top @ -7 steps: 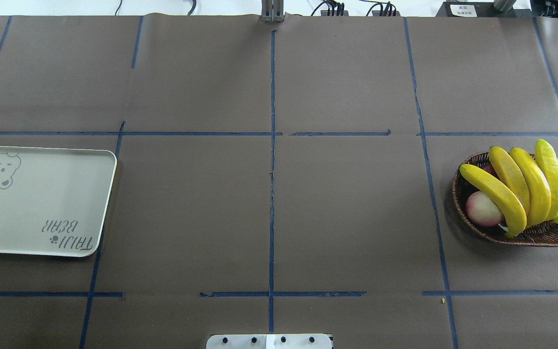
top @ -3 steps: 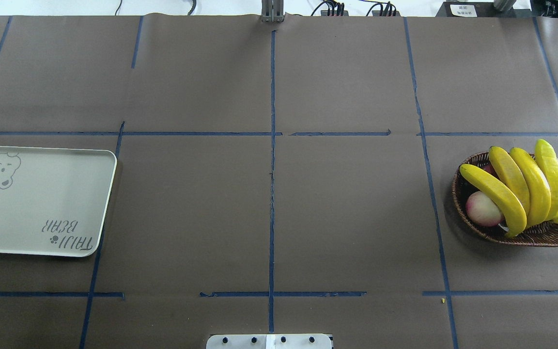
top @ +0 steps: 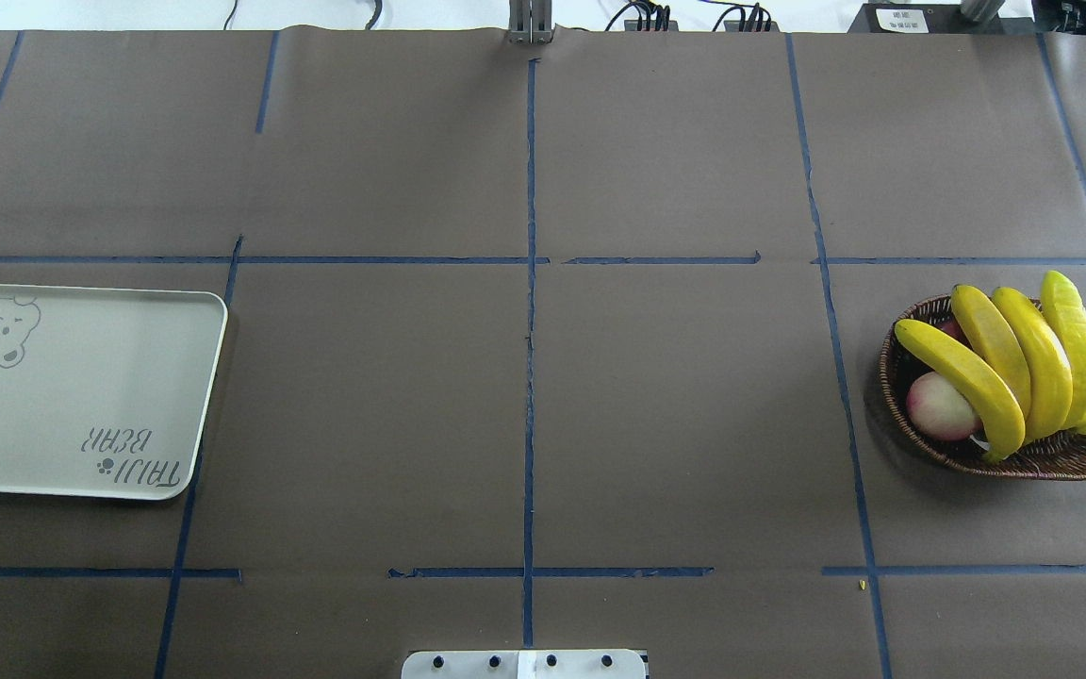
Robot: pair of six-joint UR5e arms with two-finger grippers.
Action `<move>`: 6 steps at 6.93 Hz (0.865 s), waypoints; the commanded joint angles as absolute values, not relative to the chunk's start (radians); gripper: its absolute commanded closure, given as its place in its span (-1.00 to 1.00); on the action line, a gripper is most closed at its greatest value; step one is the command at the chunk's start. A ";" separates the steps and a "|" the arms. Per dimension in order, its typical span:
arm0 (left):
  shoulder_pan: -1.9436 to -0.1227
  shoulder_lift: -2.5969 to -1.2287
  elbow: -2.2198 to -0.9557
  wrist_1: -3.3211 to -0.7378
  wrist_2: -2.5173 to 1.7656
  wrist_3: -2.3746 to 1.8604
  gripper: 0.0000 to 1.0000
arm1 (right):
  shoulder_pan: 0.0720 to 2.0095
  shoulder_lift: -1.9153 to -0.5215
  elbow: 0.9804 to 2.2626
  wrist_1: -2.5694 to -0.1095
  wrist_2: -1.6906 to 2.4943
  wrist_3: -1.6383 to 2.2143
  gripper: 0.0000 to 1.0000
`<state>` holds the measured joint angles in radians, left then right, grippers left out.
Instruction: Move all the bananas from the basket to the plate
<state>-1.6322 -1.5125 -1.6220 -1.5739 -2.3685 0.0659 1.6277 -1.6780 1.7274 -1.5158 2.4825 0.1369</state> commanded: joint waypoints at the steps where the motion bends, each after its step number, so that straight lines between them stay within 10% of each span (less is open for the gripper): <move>1: -1.632 -1.513 -1.626 -1.574 -2.370 0.066 -1.00 | 1.608 -1.625 1.788 -1.522 2.471 0.126 -1.00; 6: -1.632 -1.519 -1.635 -1.592 -2.370 0.066 -1.00 | 1.303 -1.560 1.960 -1.514 2.296 0.245 -1.00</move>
